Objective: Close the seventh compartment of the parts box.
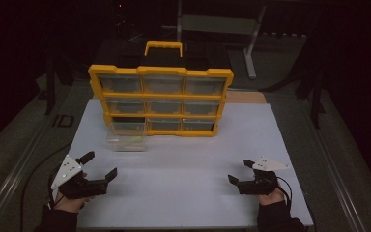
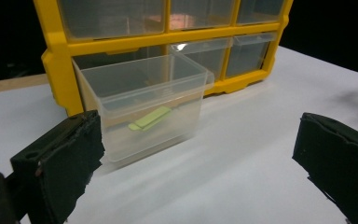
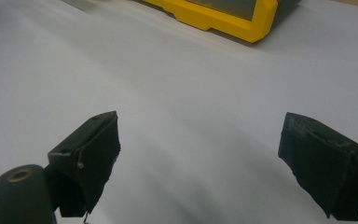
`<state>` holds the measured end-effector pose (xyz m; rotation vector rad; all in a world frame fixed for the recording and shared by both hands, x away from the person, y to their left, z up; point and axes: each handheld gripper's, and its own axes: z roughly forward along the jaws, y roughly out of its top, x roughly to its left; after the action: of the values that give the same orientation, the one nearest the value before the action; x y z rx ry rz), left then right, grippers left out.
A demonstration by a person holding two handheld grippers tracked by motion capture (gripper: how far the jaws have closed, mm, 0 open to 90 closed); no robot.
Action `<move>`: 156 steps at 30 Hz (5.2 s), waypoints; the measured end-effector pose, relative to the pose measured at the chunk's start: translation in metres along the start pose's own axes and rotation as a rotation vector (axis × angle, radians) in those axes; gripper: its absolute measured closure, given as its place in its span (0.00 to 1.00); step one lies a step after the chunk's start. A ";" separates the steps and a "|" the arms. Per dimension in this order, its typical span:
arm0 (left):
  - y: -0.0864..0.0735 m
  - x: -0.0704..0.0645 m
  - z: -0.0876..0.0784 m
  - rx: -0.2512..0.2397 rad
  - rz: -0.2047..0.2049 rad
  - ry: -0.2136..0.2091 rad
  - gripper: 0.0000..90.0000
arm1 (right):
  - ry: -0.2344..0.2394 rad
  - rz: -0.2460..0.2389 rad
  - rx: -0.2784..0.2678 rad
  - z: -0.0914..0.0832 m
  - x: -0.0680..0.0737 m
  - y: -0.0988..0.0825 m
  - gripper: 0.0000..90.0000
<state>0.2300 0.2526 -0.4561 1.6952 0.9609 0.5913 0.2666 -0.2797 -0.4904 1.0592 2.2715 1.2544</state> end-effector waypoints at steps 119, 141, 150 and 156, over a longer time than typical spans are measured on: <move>-0.010 0.020 0.118 0.250 -0.016 0.211 1.00 | 0.014 -0.010 -0.017 0.001 0.000 0.001 0.14; 0.001 0.035 0.138 0.269 -0.013 0.225 1.00 | -0.007 -0.029 -0.014 0.002 0.001 0.001 0.14; 0.006 0.038 0.145 0.273 -0.008 0.229 1.00 | -0.006 -0.029 -0.013 0.002 0.001 0.001 0.14; 0.009 0.040 0.156 0.279 0.000 0.226 1.00 | -0.005 -0.029 -0.012 0.002 0.002 0.001 0.14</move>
<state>0.3751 0.1993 -0.5009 1.9014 1.2517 0.6847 0.2672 -0.2770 -0.4911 1.0208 2.2649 1.2503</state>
